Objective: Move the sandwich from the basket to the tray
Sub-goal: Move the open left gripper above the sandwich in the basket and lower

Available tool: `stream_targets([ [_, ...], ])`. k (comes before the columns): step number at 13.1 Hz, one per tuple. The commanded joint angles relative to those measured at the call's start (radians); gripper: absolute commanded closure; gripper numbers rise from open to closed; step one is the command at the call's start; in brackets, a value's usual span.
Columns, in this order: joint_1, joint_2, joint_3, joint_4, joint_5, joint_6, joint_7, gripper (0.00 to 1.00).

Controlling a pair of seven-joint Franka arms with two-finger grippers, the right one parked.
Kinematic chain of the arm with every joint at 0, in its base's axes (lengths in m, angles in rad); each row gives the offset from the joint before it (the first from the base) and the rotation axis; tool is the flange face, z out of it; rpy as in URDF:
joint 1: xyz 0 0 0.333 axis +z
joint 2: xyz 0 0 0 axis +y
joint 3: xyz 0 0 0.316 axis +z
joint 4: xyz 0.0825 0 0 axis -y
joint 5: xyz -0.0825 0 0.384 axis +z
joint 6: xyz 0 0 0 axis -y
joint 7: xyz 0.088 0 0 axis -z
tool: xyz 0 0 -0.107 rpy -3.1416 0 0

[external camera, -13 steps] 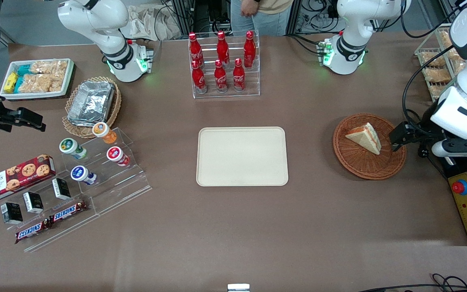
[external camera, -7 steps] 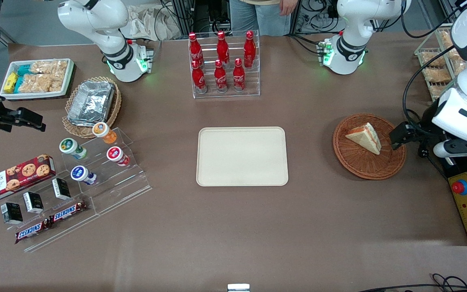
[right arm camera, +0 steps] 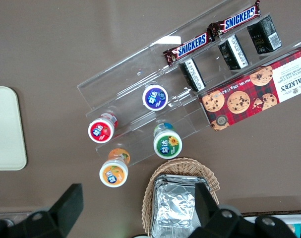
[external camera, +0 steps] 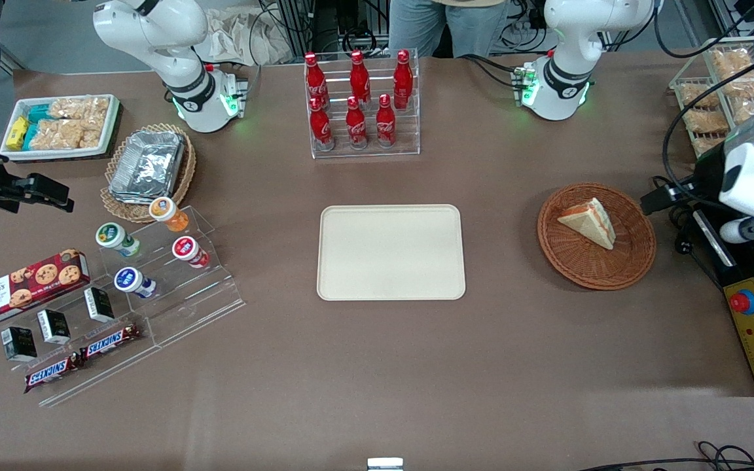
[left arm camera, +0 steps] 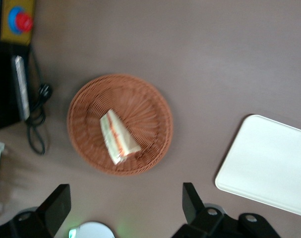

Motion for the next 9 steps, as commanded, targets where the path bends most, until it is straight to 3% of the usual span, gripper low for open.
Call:
stream_targets([
  [1, 0.019, -0.143, -0.003, -0.222, -0.001, 0.081, -0.105, 0.0],
  [4, 0.033, -0.242, -0.003, -0.471, -0.001, 0.256, -0.254, 0.0],
  [9, 0.034, -0.247, -0.003, -0.693, -0.005, 0.483, -0.388, 0.0],
])
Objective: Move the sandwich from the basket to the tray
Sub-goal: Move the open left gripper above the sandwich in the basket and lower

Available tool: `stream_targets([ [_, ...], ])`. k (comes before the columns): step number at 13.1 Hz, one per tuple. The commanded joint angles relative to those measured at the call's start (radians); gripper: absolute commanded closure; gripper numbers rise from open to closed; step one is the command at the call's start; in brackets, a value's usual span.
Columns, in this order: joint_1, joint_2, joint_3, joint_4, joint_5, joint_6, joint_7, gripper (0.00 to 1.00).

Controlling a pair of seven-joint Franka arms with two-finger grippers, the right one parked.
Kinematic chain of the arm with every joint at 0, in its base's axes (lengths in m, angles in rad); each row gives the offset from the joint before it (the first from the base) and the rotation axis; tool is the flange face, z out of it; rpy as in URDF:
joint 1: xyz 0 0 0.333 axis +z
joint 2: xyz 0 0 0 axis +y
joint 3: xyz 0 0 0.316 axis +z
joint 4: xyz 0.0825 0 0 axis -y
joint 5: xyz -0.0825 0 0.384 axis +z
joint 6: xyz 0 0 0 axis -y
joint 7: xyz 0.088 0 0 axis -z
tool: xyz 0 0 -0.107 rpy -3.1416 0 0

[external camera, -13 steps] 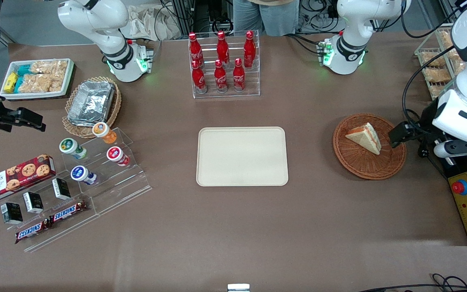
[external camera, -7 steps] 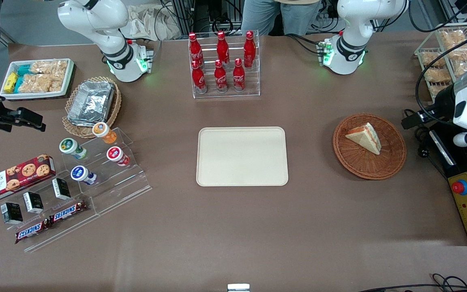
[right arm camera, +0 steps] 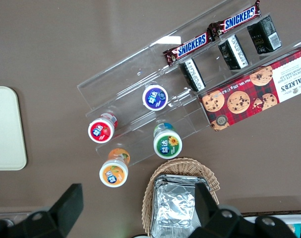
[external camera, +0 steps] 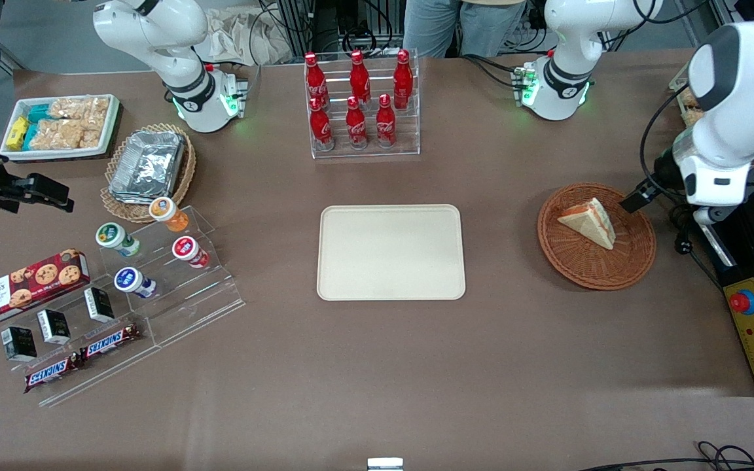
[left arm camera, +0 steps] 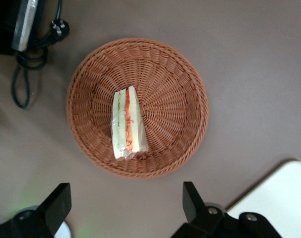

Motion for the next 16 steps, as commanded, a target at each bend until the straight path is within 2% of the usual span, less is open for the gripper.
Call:
stream_targets([
  [1, 0.028, -0.014, -0.004, -0.095, -0.007, 0.091, -0.047, 0.0],
  [6, 0.047, 0.018, -0.004, -0.302, -0.013, 0.397, -0.055, 0.0],
  [10, 0.044, 0.075, -0.006, -0.409, -0.014, 0.572, -0.099, 0.0],
  [16, 0.043, 0.21, -0.006, -0.435, -0.014, 0.72, -0.106, 0.0],
])
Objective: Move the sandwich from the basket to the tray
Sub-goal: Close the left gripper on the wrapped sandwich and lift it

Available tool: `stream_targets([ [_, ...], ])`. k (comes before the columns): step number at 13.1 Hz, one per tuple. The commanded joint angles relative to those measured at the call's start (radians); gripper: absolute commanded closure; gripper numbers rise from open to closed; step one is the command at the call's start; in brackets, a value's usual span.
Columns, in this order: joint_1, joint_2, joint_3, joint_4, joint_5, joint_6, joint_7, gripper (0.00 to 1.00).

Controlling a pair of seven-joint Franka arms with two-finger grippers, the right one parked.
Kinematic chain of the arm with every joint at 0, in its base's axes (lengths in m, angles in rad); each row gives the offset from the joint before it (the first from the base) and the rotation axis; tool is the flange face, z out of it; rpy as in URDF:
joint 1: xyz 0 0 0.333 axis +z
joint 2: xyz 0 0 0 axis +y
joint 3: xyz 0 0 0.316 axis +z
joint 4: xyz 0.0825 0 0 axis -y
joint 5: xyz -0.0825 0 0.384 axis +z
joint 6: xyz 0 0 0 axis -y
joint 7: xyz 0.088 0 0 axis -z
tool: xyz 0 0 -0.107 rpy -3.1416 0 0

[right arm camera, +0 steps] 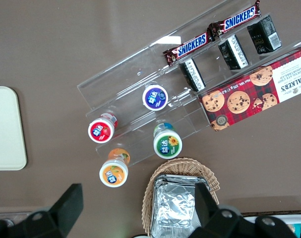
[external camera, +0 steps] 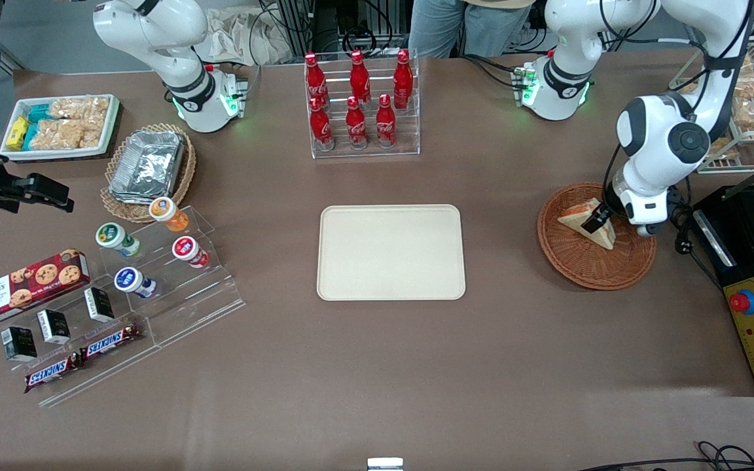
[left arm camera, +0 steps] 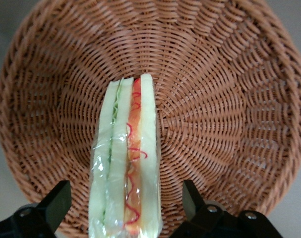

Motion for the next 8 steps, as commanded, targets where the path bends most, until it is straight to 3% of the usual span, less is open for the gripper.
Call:
stream_targets([
  [1, 0.0, 0.069, -0.007, -0.011, -0.006, 0.091, -0.022, 0.06],
  [2, 0.0, 0.078, -0.007, -0.008, -0.006, 0.094, -0.021, 0.5],
  [3, 0.0, 0.082, -0.007, -0.005, 0.003, 0.094, -0.013, 0.77],
  [4, 0.0, 0.08, -0.007, -0.001, 0.003, 0.094, -0.011, 0.95],
  [5, 0.0, 0.076, -0.007, 0.001, 0.003, 0.094, -0.011, 1.0],
  [8, -0.005, 0.021, -0.014, 0.022, 0.005, 0.087, -0.005, 1.0],
])
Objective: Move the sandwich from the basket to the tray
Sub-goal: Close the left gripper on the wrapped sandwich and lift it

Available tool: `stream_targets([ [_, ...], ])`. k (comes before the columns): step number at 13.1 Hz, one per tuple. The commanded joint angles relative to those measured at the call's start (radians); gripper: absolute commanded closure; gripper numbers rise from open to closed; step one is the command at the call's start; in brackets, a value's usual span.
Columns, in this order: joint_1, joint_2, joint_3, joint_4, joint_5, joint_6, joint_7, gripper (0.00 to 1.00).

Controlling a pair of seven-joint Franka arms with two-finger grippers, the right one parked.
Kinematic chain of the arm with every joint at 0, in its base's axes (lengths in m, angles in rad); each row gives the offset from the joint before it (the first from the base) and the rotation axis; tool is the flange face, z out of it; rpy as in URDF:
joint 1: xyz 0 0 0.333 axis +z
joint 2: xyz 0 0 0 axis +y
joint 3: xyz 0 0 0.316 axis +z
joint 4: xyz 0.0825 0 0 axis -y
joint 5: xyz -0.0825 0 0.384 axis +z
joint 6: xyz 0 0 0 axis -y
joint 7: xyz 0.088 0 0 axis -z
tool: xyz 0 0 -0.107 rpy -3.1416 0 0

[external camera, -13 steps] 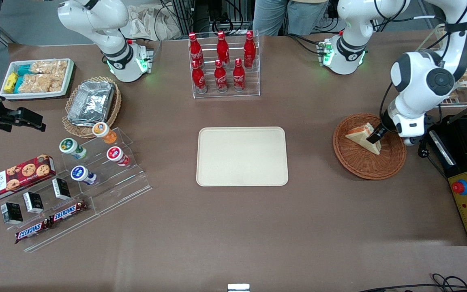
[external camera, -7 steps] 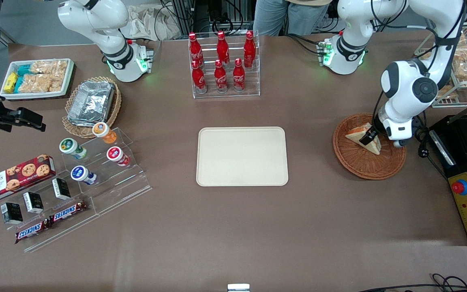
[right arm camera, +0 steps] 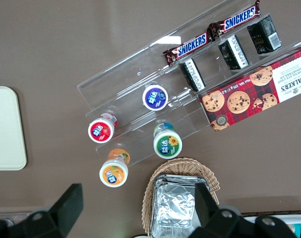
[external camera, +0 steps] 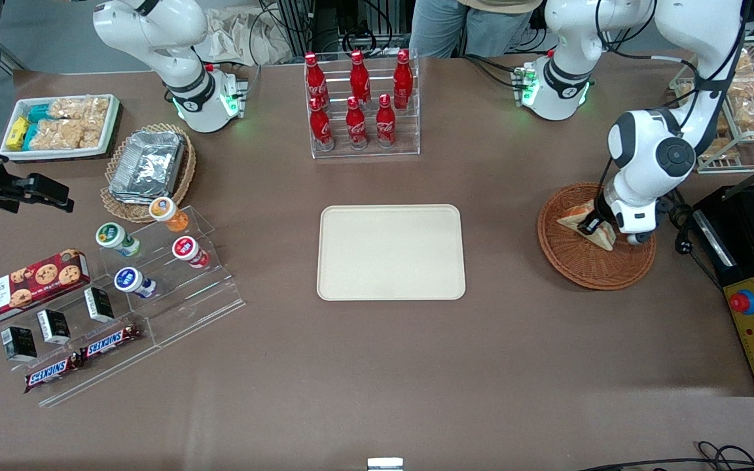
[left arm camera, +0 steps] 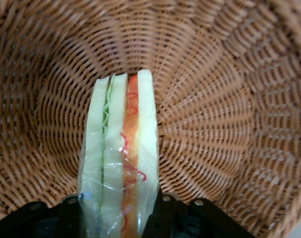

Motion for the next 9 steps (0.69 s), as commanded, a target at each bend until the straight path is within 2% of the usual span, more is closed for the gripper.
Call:
stream_targets([
  [1, -0.01, -0.105, -0.02, 0.022, 0.007, -0.013, -0.004, 1.0],
  [3, -0.013, -0.175, -0.063, 0.127, 0.009, -0.188, 0.036, 1.0],
  [6, -0.017, -0.125, -0.09, 0.475, 0.007, -0.599, 0.099, 1.0],
  [8, -0.024, -0.083, -0.101, 0.68, -0.006, -0.834, 0.284, 1.0],
  [9, -0.025, -0.081, -0.103, 0.722, -0.016, -0.871, 0.367, 1.0],
])
